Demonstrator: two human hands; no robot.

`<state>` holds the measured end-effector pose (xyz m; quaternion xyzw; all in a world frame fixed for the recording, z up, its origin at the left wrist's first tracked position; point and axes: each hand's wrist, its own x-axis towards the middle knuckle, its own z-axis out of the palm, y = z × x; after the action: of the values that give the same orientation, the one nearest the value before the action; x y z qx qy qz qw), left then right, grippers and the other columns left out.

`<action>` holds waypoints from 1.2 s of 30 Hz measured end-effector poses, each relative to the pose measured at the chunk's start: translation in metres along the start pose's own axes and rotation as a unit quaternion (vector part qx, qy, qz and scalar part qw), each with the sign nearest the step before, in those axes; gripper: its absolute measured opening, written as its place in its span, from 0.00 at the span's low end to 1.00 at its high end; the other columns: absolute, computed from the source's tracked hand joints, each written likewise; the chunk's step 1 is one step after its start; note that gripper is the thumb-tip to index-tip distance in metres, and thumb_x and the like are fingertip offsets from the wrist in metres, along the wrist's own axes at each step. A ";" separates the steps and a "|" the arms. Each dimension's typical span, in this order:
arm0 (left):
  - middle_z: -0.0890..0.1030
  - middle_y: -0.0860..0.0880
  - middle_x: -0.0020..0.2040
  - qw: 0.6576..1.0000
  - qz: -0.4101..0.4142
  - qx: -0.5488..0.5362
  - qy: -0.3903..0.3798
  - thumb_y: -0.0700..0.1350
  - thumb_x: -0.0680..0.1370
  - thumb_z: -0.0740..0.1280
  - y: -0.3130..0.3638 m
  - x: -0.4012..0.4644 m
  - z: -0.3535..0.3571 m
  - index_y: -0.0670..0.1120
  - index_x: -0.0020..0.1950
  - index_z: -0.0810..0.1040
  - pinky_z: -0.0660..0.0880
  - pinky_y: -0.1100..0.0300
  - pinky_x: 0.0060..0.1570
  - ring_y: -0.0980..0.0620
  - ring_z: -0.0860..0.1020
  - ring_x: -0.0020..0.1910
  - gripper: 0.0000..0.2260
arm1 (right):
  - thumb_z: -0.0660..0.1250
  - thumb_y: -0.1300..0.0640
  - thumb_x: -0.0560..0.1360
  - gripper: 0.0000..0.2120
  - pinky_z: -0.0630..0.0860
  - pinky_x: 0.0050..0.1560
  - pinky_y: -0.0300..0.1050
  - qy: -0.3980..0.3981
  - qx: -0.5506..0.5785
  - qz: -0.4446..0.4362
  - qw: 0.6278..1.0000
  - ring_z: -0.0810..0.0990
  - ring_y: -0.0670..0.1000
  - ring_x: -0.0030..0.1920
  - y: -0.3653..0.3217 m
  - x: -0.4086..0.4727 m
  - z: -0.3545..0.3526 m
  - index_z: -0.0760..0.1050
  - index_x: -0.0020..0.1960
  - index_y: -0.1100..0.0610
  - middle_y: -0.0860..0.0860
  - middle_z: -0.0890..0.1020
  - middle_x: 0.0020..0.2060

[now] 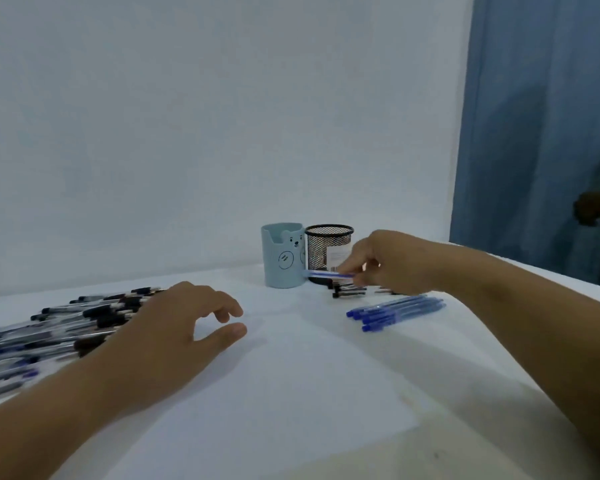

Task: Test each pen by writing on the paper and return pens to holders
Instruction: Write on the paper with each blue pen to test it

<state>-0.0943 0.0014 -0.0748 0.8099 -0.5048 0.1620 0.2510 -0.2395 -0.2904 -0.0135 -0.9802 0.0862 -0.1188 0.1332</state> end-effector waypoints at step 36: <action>0.85 0.58 0.36 0.963 -0.198 0.077 -0.163 0.44 0.67 0.81 -0.075 -0.024 -0.096 0.53 0.40 0.84 0.77 0.66 0.39 0.59 0.82 0.37 0.09 | 0.67 0.50 0.77 0.09 0.70 0.37 0.37 0.016 0.037 -0.278 0.960 0.73 0.47 0.35 -0.135 0.068 0.124 0.73 0.39 0.50 0.47 0.77 0.32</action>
<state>-0.0384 0.1016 -0.0266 0.9259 -0.3547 0.0131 0.1289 -0.1241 -0.1461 -0.0773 -0.9578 -0.1920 -0.1699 0.1301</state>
